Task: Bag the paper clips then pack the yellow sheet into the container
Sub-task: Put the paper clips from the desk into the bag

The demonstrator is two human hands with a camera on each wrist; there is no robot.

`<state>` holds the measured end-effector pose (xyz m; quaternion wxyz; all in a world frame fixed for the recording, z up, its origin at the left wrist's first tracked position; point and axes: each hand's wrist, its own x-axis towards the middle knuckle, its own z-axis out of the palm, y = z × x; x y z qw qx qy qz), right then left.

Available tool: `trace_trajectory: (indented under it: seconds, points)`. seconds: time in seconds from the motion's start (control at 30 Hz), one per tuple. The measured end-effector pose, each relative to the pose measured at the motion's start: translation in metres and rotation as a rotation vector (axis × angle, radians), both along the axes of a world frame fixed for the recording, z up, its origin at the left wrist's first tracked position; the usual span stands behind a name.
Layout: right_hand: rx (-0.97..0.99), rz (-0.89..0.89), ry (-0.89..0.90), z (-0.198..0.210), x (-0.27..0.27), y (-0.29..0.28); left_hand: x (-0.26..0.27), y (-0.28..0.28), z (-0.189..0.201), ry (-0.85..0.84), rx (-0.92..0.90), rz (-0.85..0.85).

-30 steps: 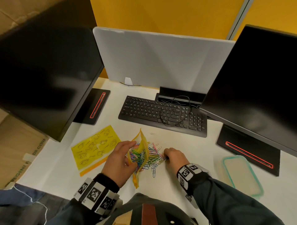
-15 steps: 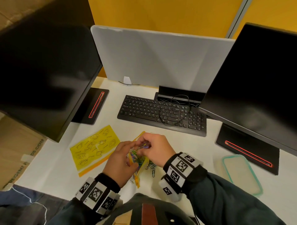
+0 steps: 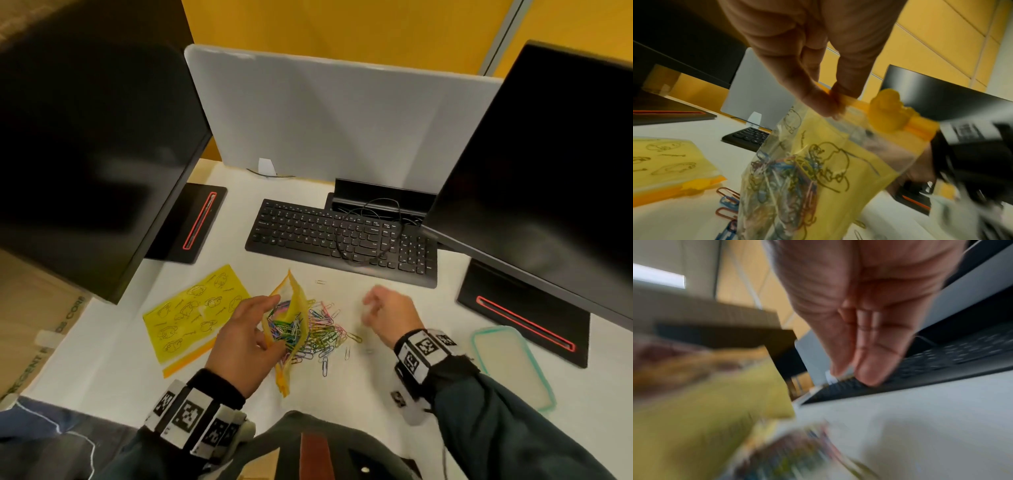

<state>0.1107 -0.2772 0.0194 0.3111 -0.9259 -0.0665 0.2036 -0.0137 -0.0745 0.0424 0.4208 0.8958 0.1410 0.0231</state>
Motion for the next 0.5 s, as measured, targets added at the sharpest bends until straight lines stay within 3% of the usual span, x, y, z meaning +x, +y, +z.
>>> trace_trajectory:
  seconds: [0.07, 0.1, 0.2, 0.37, 0.5]
  points:
    - [-0.310, 0.081, 0.058, -0.020, -0.006, -0.019, -0.002, 0.006, 0.002, -0.011, -0.003, 0.030]
    - [-0.360, 0.089, 0.080, -0.029, -0.010, -0.025, -0.002, 0.008, 0.002, -0.018, -0.006, 0.044]
    - [-0.285, 0.033, 0.089, -0.045, -0.014, -0.025, 0.000, 0.011, 0.002, -0.018, -0.016, 0.069]
    - [-0.130, 0.093, 0.035, -0.053, -0.006, 0.001, 0.000, 0.011, 0.001, -0.015, -0.022, 0.073]
    - [-0.120, 0.305, -0.100, -0.054, 0.004, 0.019, -0.002, 0.021, 0.001, -0.029, -0.018, 0.112]
